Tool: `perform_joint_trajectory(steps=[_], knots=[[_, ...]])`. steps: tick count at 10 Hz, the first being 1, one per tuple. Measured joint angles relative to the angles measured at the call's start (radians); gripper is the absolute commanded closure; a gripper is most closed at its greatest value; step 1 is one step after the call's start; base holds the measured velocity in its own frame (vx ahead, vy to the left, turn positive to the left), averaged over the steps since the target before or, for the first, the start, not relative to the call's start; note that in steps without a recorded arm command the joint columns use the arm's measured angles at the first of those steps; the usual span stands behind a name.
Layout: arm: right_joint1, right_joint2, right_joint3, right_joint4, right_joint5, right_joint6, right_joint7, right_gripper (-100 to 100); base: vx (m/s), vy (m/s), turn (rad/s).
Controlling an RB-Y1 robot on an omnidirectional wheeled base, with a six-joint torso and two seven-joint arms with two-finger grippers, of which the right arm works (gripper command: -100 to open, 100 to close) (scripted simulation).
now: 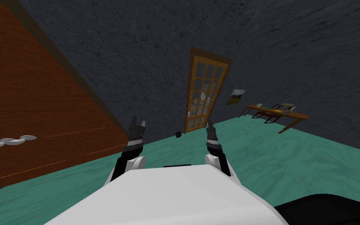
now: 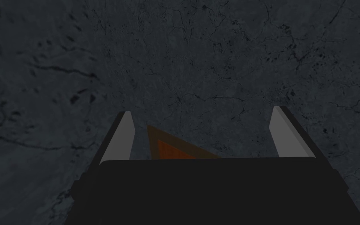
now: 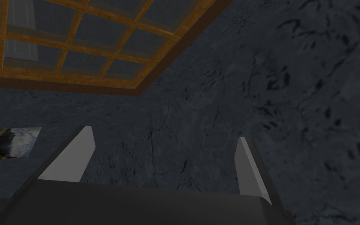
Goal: Pull the door open
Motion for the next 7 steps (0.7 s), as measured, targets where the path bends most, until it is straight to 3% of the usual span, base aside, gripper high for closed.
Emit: perform_joint_trajectory(steps=[7], knots=[[-0.02,-0.024,0.012,0.137,-0.025,-0.036,0.137,-100,0.09,-0.046,0.09]])
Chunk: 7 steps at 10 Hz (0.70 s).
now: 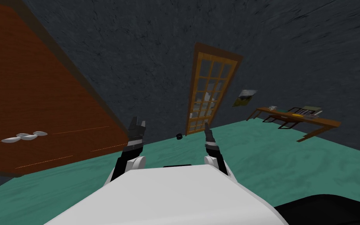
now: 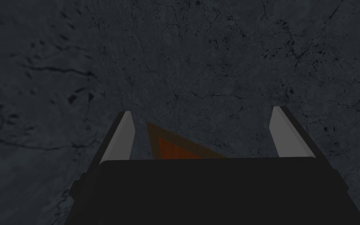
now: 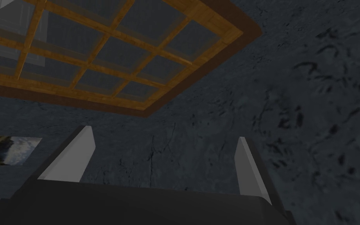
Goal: Pull the door open
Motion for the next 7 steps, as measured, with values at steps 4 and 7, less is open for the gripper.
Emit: perform_joint_trajectory(steps=[4,7], knots=[[-0.02,-0.011,0.007,0.086,-0.015,-0.018,0.086,-100,0.091,-0.05,0.082],[-0.031,-0.023,0.012,0.156,-0.027,-0.039,0.148,-100,0.088,-0.047,0.089]])
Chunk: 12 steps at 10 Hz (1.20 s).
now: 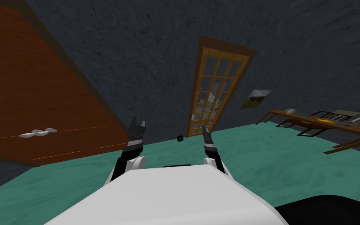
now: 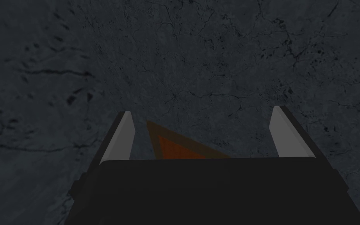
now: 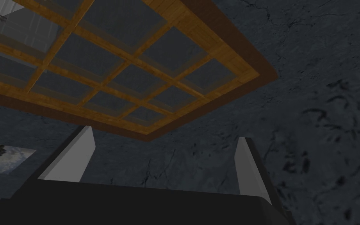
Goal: Pull the door open
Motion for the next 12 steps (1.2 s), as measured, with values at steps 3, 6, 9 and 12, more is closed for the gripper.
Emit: perform_joint_trajectory(steps=[3,6,9,12], knots=[[-0.015,-0.005,0.008,0.065,-0.01,-0.014,0.068,-100,0.091,-0.056,0.096],[-0.025,-0.015,0.013,0.127,-0.022,-0.027,0.134,-100,0.08,-0.063,0.091],[-0.036,-0.023,0.021,0.197,-0.033,-0.048,0.2,-100,0.09,-0.061,0.092],[-0.053,-0.03,0.027,0.264,-0.044,-0.061,0.267,-100,0.079,-0.065,0.093]])
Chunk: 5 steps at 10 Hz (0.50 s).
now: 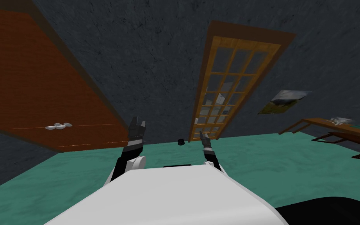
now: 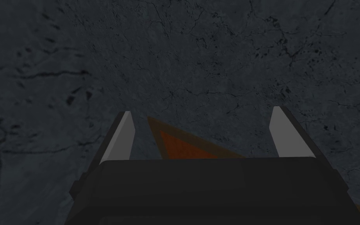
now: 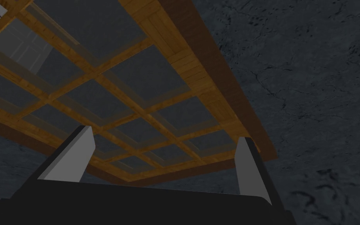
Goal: Pull the door open
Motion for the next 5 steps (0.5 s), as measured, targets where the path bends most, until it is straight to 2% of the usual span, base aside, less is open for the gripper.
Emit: perform_joint_trajectory(steps=[5], knots=[[-0.015,-0.017,0.008,0.099,-0.02,-0.022,0.103,-100,0.079,-0.059,0.084]])
